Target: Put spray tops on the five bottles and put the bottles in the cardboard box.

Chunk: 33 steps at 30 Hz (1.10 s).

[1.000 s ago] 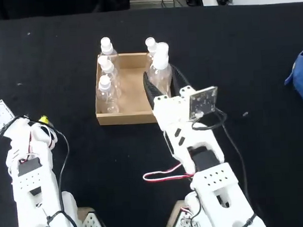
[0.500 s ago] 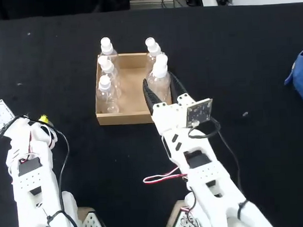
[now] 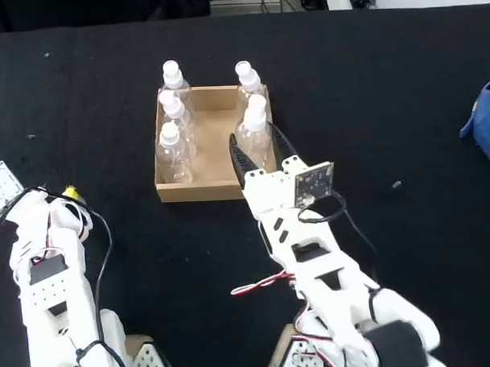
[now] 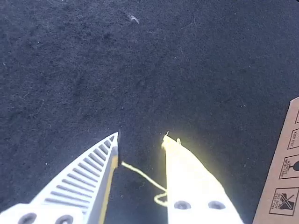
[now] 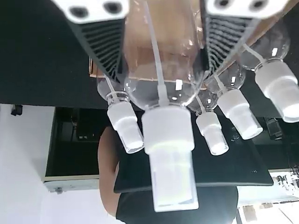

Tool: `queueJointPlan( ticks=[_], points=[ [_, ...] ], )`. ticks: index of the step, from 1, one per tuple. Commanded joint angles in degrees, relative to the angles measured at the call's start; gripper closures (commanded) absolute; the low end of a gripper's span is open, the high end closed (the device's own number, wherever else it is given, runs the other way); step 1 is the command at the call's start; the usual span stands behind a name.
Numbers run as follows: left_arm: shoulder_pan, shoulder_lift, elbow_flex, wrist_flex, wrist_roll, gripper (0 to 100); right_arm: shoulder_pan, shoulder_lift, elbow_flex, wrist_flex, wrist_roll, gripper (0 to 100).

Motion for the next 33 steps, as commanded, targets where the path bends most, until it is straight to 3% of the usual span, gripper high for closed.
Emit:
queueJointPlan(
  ticks=[1, 22, 33],
  points=[
    [-0.48, -0.53, -0.75, -1.05, 0.18, 97, 1.49, 4.70, -3.65, -3.96, -0.44, 98.8],
    [-0.57, -0.53, -0.84, -1.05, 0.18, 97, 1.49, 26.95, -10.33, -19.78, -0.44, 98.8],
    [-0.66, -0.53, -0.92, -1.05, 0.18, 97, 1.58, 32.66, -12.35, -19.96, -0.35, 98.6]
  ],
)
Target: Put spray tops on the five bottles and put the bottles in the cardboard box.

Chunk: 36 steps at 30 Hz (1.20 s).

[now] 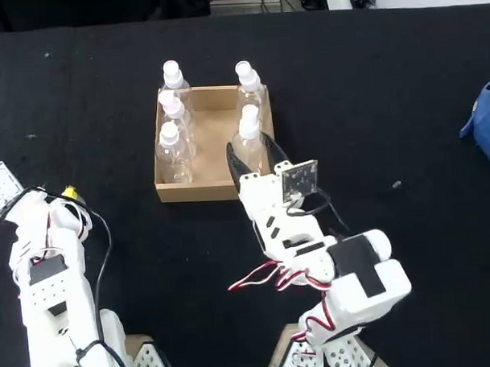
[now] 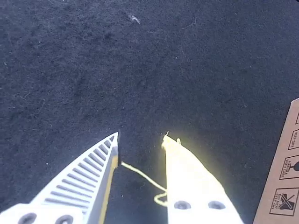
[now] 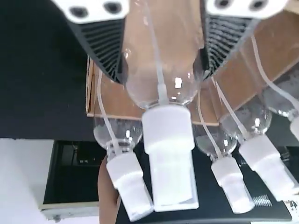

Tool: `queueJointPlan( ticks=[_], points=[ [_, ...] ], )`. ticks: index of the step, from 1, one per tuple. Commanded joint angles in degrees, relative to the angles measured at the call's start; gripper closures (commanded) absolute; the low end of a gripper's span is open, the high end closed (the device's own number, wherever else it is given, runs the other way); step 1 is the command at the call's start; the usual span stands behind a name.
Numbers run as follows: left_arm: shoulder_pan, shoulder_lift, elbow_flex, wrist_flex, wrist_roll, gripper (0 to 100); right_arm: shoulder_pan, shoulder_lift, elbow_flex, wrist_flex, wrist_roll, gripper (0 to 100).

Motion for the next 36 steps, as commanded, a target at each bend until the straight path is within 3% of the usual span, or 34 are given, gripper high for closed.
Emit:
queueJointPlan(
  ticks=[1, 13, 19, 32, 36],
  points=[
    [-0.48, -0.53, -0.92, -0.97, 0.18, 97, 1.41, 1.10, -4.79, -1.76, -0.35, 98.6],
    [-0.66, -0.53, -0.92, -0.97, 0.18, 97, 1.14, 1.98, -5.14, -1.67, -0.26, 98.4],
    [-0.66, -0.53, -0.92, -0.97, 0.18, 97, 1.05, 2.15, -5.14, -1.32, -0.44, 87.4],
    [-0.57, -0.53, -0.92, -0.97, 0.18, 97, 0.97, 1.71, -5.05, -1.58, -0.35, 86.2],
    [-0.66, -0.53, -1.01, -0.97, 0.18, 97, 0.97, 1.71, -5.05, -1.41, -0.44, 77.8]
  ],
)
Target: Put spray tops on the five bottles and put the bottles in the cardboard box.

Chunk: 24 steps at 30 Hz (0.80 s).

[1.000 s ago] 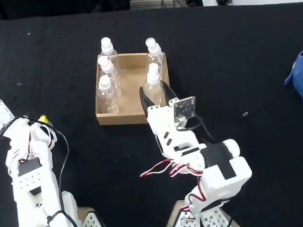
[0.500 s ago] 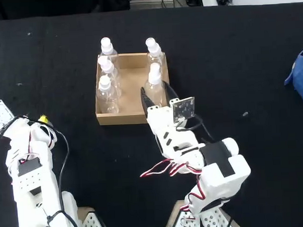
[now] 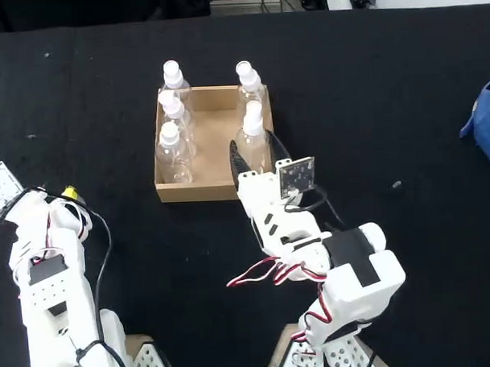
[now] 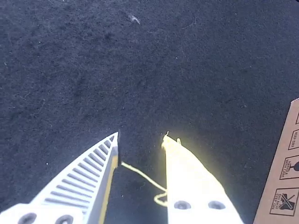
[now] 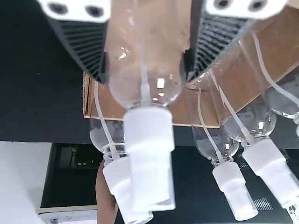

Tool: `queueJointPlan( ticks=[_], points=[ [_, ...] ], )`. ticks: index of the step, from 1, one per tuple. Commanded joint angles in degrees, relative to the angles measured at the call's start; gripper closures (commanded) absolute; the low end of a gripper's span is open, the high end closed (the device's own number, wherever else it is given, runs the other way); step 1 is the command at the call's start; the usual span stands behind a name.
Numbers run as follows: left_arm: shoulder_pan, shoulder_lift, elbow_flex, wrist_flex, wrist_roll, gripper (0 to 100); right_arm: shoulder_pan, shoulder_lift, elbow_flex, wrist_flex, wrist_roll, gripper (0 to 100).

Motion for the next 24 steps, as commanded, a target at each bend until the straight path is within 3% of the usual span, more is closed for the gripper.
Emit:
queueJointPlan(
  ticks=[1, 24],
  points=[
    [-0.66, -0.53, -1.01, -0.97, 0.18, 97, 0.97, -0.84, -2.42, -1.32, -0.44, 75.8],
    [-0.40, -0.53, -1.01, -0.97, 0.18, 97, -1.05, -7.08, 0.92, -1.32, -0.18, 73.7]
  ],
)
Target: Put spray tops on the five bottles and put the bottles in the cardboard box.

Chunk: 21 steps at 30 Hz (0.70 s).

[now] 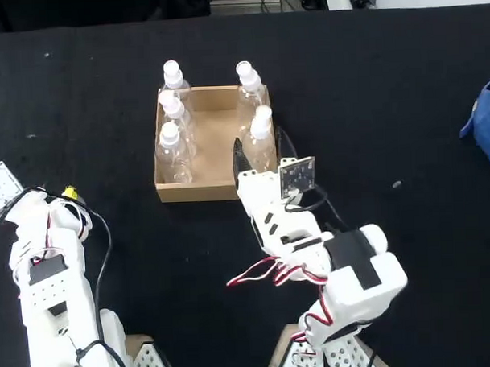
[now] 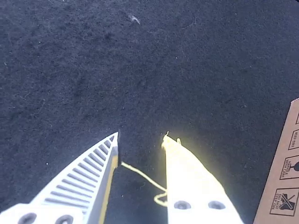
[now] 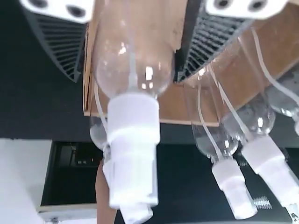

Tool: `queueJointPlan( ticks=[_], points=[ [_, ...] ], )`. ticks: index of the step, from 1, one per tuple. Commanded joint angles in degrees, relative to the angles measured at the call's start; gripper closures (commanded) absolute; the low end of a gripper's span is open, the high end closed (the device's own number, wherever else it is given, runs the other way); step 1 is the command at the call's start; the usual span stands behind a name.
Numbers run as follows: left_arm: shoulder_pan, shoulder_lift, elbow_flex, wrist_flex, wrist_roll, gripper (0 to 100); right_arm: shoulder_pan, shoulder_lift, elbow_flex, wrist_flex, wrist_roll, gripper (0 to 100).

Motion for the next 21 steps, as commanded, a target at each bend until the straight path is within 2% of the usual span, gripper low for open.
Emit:
queueJointPlan(
  ticks=[1, 7, 18, 21],
  points=[
    [-0.31, -0.53, -1.01, -0.97, 0.18, 97, -1.05, -6.37, 1.19, -1.23, -0.18, 73.8],
    [-0.31, -0.53, -1.01, -0.97, 0.18, 97, -1.14, -9.98, 1.80, 3.69, -0.44, 73.9],
    [-0.31, -0.53, -1.01, -0.97, 0.18, 97, -3.60, -20.70, 7.34, 4.66, -0.26, 74.0],
    [-0.31, -0.53, -1.01, -0.97, 0.18, 97, -3.60, -25.01, 7.08, 9.67, -0.26, 74.0]
  ],
)
